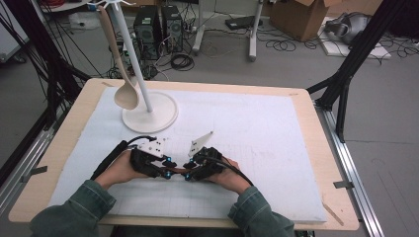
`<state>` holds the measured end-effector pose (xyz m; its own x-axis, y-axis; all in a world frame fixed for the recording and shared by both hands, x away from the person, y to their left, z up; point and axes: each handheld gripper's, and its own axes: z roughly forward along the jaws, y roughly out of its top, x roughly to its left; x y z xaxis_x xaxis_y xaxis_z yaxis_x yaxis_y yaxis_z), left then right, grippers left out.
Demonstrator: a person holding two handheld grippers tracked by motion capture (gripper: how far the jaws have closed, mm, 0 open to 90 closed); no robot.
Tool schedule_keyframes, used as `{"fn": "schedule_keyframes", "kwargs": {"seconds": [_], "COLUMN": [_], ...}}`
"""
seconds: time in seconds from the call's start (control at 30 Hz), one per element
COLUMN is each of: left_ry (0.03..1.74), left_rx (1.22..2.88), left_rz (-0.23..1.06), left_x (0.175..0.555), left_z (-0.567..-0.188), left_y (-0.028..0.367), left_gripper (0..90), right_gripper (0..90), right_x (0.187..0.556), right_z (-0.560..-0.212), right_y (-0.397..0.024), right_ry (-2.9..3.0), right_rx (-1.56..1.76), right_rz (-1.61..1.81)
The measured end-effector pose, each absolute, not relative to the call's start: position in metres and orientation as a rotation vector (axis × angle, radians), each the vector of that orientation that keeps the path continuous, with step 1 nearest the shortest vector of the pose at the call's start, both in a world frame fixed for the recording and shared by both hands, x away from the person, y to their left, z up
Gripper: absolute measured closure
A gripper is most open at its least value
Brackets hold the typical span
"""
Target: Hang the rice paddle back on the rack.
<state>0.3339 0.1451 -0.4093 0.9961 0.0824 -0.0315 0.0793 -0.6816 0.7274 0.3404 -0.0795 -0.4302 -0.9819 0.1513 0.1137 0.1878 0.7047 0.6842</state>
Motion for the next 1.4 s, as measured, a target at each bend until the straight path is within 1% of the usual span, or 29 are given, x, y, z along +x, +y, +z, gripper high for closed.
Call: {"fn": "schedule_keyframes", "kwargs": {"seconds": [0.2, 0.33, 0.4, 0.43, 0.5, 0.57, 0.63, 0.9, 1.07, 1.4], "left_ry": [0.119, 0.142, 0.158, 0.171, 0.204, 0.223, 0.249, 0.325, 0.347, 0.355], "left_rx": [2.324, 2.306, 2.29, 2.286, 2.263, 2.241, 2.219, 2.166, 2.142, 2.082], "left_rz": [0.005, -0.009, -0.011, -0.003, 0.009, 0.014, 0.02, 0.039, 0.041, 0.026], "left_x": [0.336, 0.338, 0.339, 0.34, 0.341, 0.342, 0.342, 0.34, 0.34, 0.339], "left_z": [-0.409, -0.406, -0.404, -0.403, -0.399, -0.395, -0.39, -0.384, -0.385, -0.379], "left_y": [0.145, 0.148, 0.15, 0.152, 0.156, 0.162, 0.167, 0.179, 0.179, 0.173], "left_gripper": [69.1, 67.7, 66.8, 65.5, 59.4, 56.9, 52.3, 43.8, 42.7, 45.1], "right_gripper": [70.9, 76.7, 77.0, 77.0, 77.0, 77.1, 77.2, 77.3, 77.4, 77.5], "right_x": [0.341, 0.34, 0.34, 0.34, 0.341, 0.341, 0.341, 0.338, 0.337, 0.333], "right_z": [-0.43, -0.429, -0.429, -0.428, -0.428, -0.427, -0.425, -0.419, -0.412, -0.399], "right_y": [-0.08, -0.08, -0.079, -0.08, -0.081, -0.083, -0.084, -0.094, -0.098, -0.088], "right_ry": [-2.854, -2.849, -2.845, -2.844, -2.836, -2.837, -2.837, -2.814, -2.792, -2.776], "right_rx": [-0.244, -0.188, -0.173, -0.184, -0.188, -0.2, -0.215, -0.304, -0.38, -0.46], "right_rz": [-1.155, -1.169, -1.186, -1.189, -1.19, -1.196, -1.209, -1.308, -1.39, -1.473]}}
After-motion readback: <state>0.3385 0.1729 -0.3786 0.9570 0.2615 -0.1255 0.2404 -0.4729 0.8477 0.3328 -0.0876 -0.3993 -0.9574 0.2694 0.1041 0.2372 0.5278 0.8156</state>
